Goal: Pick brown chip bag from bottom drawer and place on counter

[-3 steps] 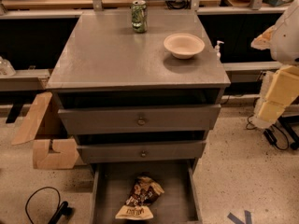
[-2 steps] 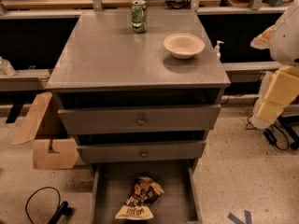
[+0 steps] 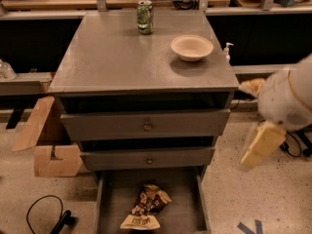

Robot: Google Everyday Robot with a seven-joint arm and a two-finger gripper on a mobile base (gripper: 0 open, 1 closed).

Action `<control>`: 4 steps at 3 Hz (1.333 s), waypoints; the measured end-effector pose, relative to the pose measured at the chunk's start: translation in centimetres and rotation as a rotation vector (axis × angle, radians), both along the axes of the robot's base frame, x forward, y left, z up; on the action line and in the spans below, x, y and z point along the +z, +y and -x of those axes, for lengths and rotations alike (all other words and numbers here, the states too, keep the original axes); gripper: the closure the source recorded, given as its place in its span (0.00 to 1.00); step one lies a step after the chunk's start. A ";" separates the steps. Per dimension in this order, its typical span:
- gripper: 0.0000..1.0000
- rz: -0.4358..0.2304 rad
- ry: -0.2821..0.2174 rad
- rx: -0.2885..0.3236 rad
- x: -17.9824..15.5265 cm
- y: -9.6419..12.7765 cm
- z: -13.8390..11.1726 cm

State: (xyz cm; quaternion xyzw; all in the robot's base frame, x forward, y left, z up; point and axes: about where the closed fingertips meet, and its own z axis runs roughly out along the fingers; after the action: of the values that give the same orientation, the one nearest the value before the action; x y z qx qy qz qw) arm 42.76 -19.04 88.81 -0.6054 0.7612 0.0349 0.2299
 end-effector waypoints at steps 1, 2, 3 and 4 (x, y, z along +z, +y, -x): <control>0.00 -0.170 0.032 0.023 -8.1 2.2 1.1; 0.00 -0.302 -0.015 -0.033 -12.5 3.2 -0.9; 0.00 -0.327 -0.097 -0.095 -12.8 2.7 -3.6; 0.00 -0.326 -0.102 -0.097 -12.8 2.7 -3.7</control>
Offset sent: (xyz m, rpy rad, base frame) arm 0.0792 0.0226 -0.1652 0.4695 -0.2157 -0.2194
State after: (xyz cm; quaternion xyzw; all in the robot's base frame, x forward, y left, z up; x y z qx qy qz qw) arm 46.49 -16.35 76.05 -0.5237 0.7611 0.1159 0.3648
